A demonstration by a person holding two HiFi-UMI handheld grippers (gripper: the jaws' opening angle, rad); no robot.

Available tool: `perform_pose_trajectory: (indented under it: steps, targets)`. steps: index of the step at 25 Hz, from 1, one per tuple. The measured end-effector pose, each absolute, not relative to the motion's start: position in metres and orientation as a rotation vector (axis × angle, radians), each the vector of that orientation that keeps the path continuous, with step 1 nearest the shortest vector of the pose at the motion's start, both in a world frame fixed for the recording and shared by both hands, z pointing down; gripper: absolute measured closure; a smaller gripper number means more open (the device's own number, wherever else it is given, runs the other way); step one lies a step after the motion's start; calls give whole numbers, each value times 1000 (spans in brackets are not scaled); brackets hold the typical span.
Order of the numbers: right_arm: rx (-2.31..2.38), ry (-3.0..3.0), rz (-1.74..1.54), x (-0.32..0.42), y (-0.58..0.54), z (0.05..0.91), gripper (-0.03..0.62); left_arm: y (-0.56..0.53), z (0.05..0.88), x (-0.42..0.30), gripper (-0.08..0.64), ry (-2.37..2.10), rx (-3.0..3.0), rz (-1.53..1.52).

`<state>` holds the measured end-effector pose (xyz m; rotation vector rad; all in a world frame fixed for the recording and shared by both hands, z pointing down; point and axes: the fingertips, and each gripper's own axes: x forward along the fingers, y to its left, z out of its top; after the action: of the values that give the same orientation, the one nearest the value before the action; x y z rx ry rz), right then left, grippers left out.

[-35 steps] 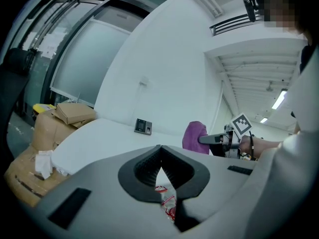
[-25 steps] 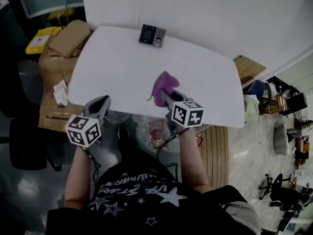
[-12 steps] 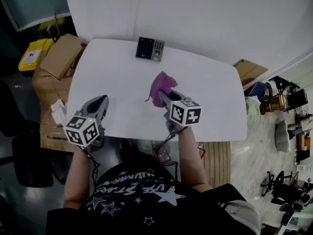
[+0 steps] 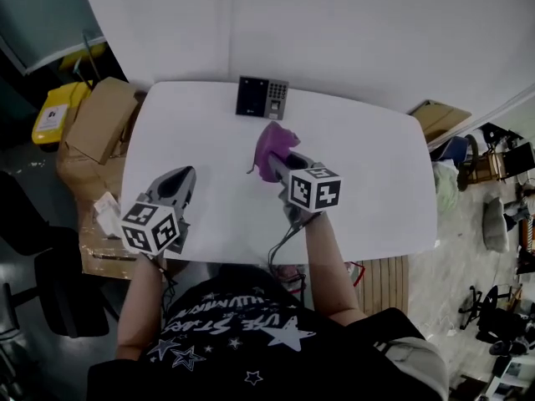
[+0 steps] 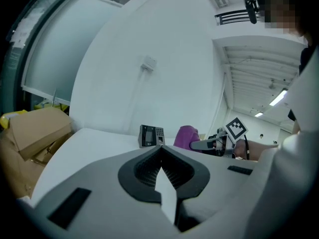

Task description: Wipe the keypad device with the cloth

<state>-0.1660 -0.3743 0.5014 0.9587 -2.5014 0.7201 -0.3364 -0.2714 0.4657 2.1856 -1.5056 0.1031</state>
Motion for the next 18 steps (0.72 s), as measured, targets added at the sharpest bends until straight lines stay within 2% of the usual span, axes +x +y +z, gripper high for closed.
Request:
perform_pose_trajectory:
  steps: [18]
  targets:
    - [911, -2451, 637, -194, -428, 507, 497, -340, 473, -378, 554, -1493, 2181, 100]
